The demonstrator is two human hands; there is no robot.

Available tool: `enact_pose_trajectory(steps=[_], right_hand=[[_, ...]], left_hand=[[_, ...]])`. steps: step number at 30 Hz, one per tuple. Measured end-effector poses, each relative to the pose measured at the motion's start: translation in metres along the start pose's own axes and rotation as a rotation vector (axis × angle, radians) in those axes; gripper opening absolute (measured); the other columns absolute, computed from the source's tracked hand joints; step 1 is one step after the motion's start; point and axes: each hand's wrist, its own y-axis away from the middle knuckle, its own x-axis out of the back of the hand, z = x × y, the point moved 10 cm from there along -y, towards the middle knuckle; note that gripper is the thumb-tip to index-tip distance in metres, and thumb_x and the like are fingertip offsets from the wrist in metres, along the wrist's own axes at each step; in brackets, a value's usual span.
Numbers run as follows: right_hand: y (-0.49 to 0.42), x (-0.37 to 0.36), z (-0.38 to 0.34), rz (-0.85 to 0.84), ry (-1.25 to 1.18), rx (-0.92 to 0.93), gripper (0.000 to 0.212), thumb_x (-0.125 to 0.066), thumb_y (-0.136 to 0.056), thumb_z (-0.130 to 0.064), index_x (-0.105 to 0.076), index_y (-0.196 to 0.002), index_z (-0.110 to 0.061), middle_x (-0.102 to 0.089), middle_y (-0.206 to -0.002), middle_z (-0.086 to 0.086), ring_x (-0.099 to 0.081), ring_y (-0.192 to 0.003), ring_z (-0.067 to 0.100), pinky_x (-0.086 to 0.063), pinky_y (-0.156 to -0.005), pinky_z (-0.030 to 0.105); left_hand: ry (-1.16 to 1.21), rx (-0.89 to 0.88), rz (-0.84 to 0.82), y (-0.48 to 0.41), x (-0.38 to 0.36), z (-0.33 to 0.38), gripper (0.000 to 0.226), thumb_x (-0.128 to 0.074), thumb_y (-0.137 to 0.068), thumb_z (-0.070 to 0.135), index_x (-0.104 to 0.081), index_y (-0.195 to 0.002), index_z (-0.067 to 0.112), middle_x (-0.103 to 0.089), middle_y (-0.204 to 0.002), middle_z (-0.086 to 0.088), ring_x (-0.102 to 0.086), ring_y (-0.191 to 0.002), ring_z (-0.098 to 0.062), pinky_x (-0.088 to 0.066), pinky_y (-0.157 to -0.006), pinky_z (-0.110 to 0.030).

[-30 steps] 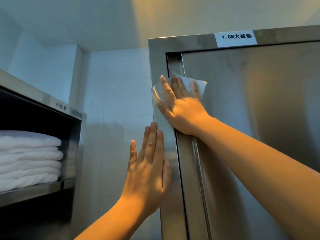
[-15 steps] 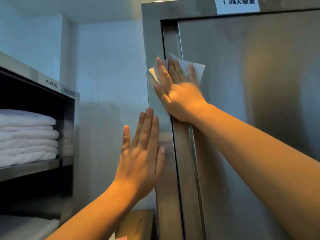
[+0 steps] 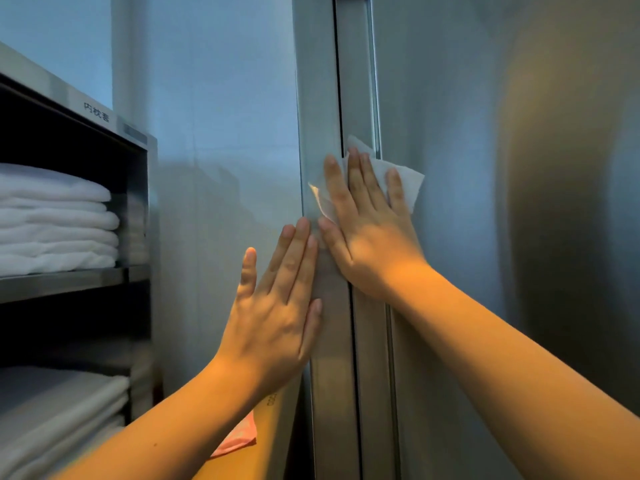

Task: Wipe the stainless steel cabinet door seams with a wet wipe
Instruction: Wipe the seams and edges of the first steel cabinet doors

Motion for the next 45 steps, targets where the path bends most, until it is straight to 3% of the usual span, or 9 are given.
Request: enact_pose_trajectory(steps=[3,7,16,23,26,31,37,42,45], right_hand=[[0.024,-0.008,-0.006,0.017,-0.029,-0.019,0.055,-0.007,-0.093,-0.047,0.021,-0.136,-0.025,0.010,-0.154,0.011,0.021,-0.138,0.015,0.025,-0.106,0.032],[0.073,-0.022,-0.018,0.003,-0.055,-0.004,0.058,-0.015,-0.094,-0.042,0.006,-0.142,-0.018,0.000,-0.154,0.015,0.008,-0.141,0.025,0.016,-0.111,0.038],[0.044,-0.015,-0.008,0.022,-0.025,-0.064,0.054,-0.017,-0.095,-0.044,0.011,-0.138,-0.027,0.002,-0.156,0.013,0.008,-0.144,0.020,0.021,-0.108,0.036],[0.131,-0.040,-0.031,-0.003,-0.040,-0.046,0.060,-0.023,-0.095,-0.039,-0.004,-0.143,-0.009,-0.014,-0.151,0.022,-0.008,-0.140,0.027,0.001,-0.113,0.045],[0.139,-0.044,-0.033,-0.021,-0.054,-0.053,0.059,-0.024,-0.094,-0.038,-0.007,-0.142,-0.010,-0.010,-0.149,0.021,-0.007,-0.139,0.028,0.002,-0.112,0.045],[0.106,-0.037,-0.023,-0.026,-0.050,-0.051,0.059,-0.028,-0.097,-0.038,0.005,-0.142,-0.017,-0.003,-0.154,0.019,0.003,-0.142,0.023,0.015,-0.111,0.037],[0.163,-0.058,-0.035,-0.046,-0.089,-0.090,0.061,-0.019,-0.097,-0.040,0.010,-0.145,-0.014,-0.002,-0.152,0.015,0.002,-0.142,0.021,0.010,-0.113,0.040],[0.249,-0.094,-0.055,-0.224,-0.106,-0.144,0.056,0.001,-0.097,-0.044,0.029,-0.141,-0.024,0.034,-0.150,0.000,0.021,-0.140,0.017,0.018,-0.112,0.042],[0.243,-0.091,-0.052,-0.205,-0.098,-0.145,0.060,-0.007,-0.097,-0.045,0.030,-0.140,-0.026,0.027,-0.151,0.005,0.023,-0.139,0.016,0.019,-0.112,0.041]], left_hand=[[-0.026,0.015,-0.005,0.001,-0.001,0.001,0.060,-0.029,-0.090,0.027,-0.019,-0.142,-0.001,-0.017,-0.149,-0.017,-0.018,-0.139,-0.026,-0.008,-0.110,-0.048],[-0.021,0.022,-0.065,0.009,-0.004,0.004,0.059,-0.026,-0.092,0.029,-0.021,-0.143,-0.001,-0.013,-0.151,-0.015,-0.015,-0.140,-0.024,-0.004,-0.111,-0.047],[-0.002,0.029,-0.098,0.036,-0.005,0.010,0.056,-0.028,-0.091,0.027,-0.020,-0.142,0.003,-0.015,-0.150,-0.011,-0.015,-0.139,-0.023,-0.008,-0.108,-0.050],[0.053,0.046,-0.122,0.058,-0.010,0.017,0.056,-0.027,-0.093,0.027,-0.014,-0.144,0.006,-0.013,-0.150,-0.009,-0.013,-0.140,-0.020,-0.005,-0.110,-0.048],[0.129,0.082,-0.157,0.072,-0.015,0.020,0.056,-0.025,-0.094,0.027,-0.009,-0.144,0.007,-0.010,-0.151,-0.008,-0.006,-0.140,-0.015,0.000,-0.112,-0.047],[0.136,0.100,-0.161,0.075,-0.016,0.022,0.055,-0.025,-0.094,0.026,-0.012,-0.143,0.006,-0.010,-0.151,-0.009,-0.006,-0.140,-0.018,-0.001,-0.111,-0.049],[0.133,0.120,-0.210,0.097,-0.020,0.031,0.056,-0.021,-0.095,0.030,-0.005,-0.145,0.010,-0.006,-0.152,-0.008,-0.002,-0.141,-0.017,0.001,-0.112,-0.047],[0.143,0.099,-0.314,0.123,-0.030,0.038,0.059,-0.011,-0.096,0.033,0.021,-0.144,0.020,0.031,-0.148,0.008,0.019,-0.139,-0.010,0.013,-0.112,-0.040],[0.169,0.097,-0.334,0.132,-0.033,0.042,0.057,-0.015,-0.096,0.033,0.013,-0.144,0.019,0.032,-0.147,0.009,0.019,-0.139,-0.010,0.014,-0.112,-0.040]])
